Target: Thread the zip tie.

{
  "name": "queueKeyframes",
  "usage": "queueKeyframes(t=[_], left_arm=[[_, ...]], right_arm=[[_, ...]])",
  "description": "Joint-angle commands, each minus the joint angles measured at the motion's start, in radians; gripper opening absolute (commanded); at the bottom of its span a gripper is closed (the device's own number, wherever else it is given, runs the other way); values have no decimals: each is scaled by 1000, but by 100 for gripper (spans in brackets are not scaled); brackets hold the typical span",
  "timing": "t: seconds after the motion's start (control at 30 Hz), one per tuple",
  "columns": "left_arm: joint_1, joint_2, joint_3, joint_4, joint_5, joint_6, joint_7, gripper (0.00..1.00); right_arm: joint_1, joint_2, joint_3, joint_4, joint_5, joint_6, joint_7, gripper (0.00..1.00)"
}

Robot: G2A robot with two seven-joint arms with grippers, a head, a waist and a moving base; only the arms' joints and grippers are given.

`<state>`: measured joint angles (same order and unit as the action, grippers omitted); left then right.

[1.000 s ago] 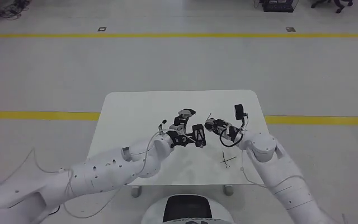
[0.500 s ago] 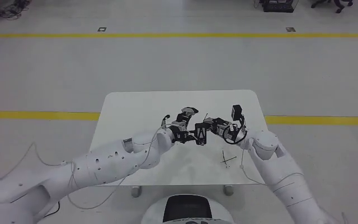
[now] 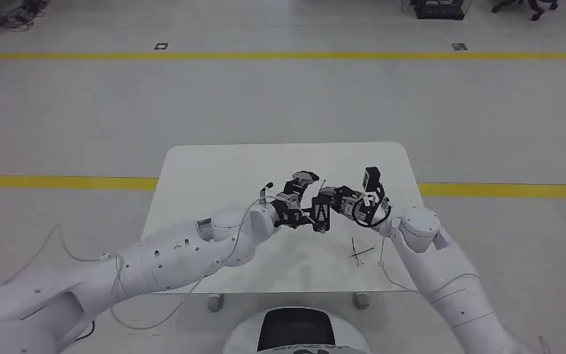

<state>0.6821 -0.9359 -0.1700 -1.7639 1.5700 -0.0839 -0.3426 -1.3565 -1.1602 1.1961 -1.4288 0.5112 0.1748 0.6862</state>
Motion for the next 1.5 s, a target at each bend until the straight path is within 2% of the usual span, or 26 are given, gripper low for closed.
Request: queueKeyframes(t=[0.0,0.17,0.2,0.27,0.3,0.33,0.37,0.47,0.6,1.1,1.47], left_arm=[[4,0,-2,2,0,2,5,100],[10,-3,-9,15,0,-8,39,100],[10,-3,-8,16,0,-10,46,97],[9,-4,-6,20,0,-13,53,69],[7,-5,-4,20,0,-16,57,60],[6,-5,-3,22,0,-17,60,56],[5,-5,-2,23,0,-17,62,45],[3,-6,0,26,0,-21,65,42],[2,-8,0,28,0,-25,66,30],[-1,-9,0,33,0,-30,69,14],[-3,-12,0,34,0,-42,67,15]], right_arm=[[-4,-1,-1,-3,4,-4,-10,0],[-15,-1,3,-12,30,-5,-5,0],[-16,-1,6,-12,33,-6,-2,0],[-18,-1,8,-14,35,-7,1,0],[-20,0,8,-16,35,-7,2,0],[-20,0,9,-17,35,-7,2,0],[-21,0,9,-18,35,-7,3,0],[-22,1,9,-20,34,-8,5,0],[-25,1,10,-23,29,-10,3,0],[-33,4,12,-39,8,-1,-16,0],[-32,4,10,-39,9,-4,-1,0]])
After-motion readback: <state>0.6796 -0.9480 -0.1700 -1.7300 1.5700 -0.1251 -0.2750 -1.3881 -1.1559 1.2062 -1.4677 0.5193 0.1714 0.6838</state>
